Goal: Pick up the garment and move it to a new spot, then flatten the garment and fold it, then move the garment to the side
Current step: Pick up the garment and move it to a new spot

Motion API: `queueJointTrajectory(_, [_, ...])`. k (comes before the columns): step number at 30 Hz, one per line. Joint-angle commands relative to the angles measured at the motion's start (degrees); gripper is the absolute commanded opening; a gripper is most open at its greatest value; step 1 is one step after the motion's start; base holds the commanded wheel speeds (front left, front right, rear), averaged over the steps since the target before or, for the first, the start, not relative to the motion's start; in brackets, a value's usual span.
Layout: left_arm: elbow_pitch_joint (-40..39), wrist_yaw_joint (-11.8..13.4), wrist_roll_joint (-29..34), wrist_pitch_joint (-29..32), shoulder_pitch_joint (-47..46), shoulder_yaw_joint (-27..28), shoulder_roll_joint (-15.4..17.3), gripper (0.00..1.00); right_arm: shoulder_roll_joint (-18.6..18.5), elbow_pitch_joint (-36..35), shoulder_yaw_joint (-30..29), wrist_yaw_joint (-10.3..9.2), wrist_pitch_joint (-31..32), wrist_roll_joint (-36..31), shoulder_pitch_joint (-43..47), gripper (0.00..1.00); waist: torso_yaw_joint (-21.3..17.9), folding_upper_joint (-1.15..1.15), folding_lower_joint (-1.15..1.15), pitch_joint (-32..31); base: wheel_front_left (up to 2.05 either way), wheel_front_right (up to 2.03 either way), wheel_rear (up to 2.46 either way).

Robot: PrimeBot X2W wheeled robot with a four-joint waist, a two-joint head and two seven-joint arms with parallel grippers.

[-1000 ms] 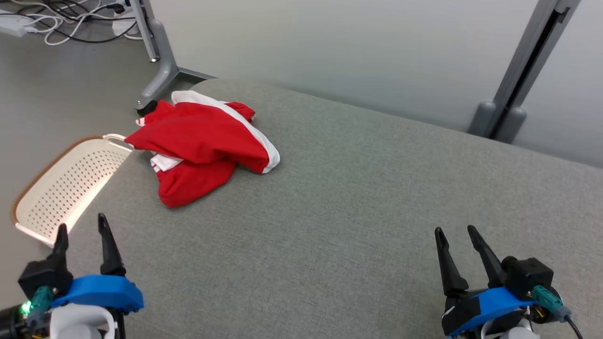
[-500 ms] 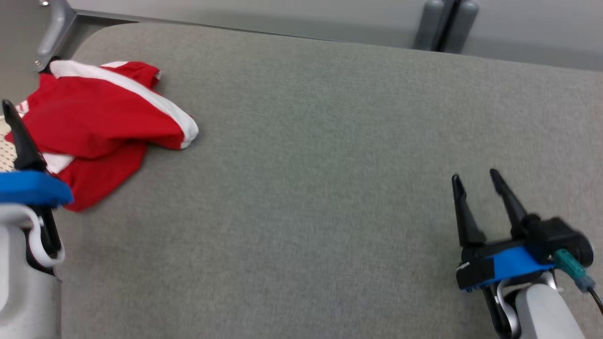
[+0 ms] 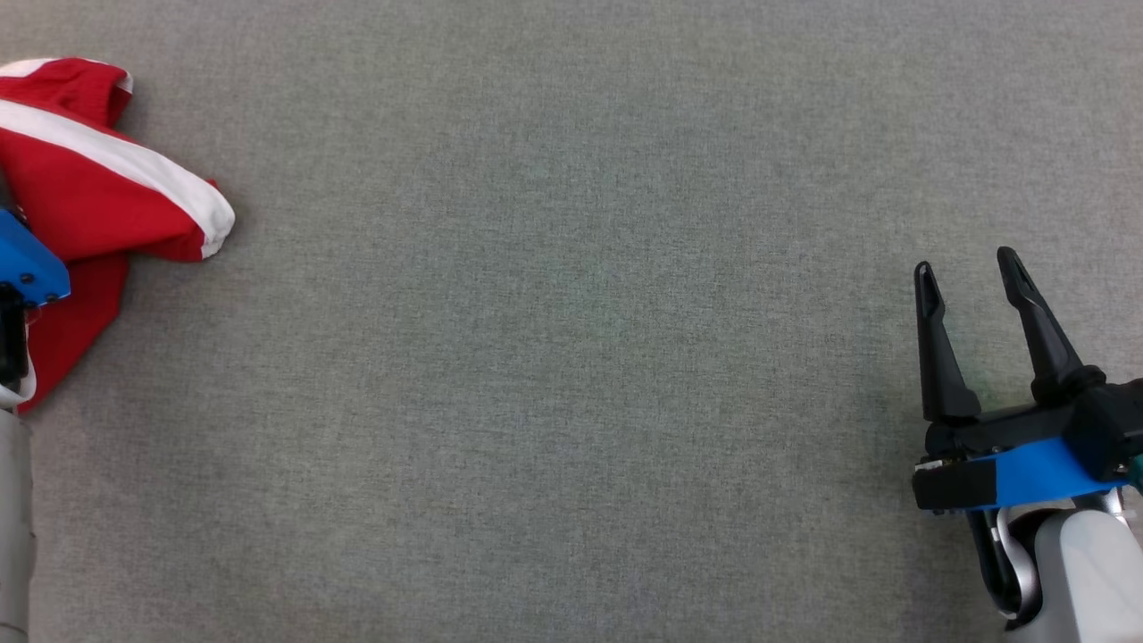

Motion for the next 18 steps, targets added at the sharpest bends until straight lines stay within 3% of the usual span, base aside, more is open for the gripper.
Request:
queueJointTrajectory(1, [1.8,-0.4,-0.3,2.7,-1.9,-0.4,0.8,1.0,-0.4,-0.7,-0.1,0.01,0.3,0.4,-0.2,1.0,-0.2,-0.02,-0.01,0.3,0.0,0.0,0.0])
queueJointTrajectory(7, [8.3,-2.9,-1.4,14.1,-5.0,-2.1,1.9,1.0,-0.6,-1.2,-0.4,0.01,0.3,0.6,0.1,1.0,-0.4,-0.02,-0.01,0.6,0.0,0.0,0.0])
queueJointTrajectory(13, [11.7,-5.4,-3.0,19.8,-4.9,-3.1,1.4,1.0,-0.2,-1.0,-0.1,0.01,0.2,0.6,-0.3,1.0,-0.3,-0.02,-0.01,0.4,0.0,0.0,0.0])
queueJointTrajectory(15, [12.5,-6.1,-3.4,19.5,-4.3,-3.3,1.1,0.0,0.0,-0.7,0.2,0.01,0.1,0.7,-0.7,1.0,-0.5,-0.02,-0.01,0.3,0.0,0.0,0.0])
queueJointTrajectory(18, [12.5,-6.9,-3.2,17.4,-4.3,-3.8,1.4,0.0,0.1,-0.4,0.3,0.01,0.0,0.8,-0.7,1.0,-0.5,-0.02,-0.01,0.0,0.0,0.0,0.0])
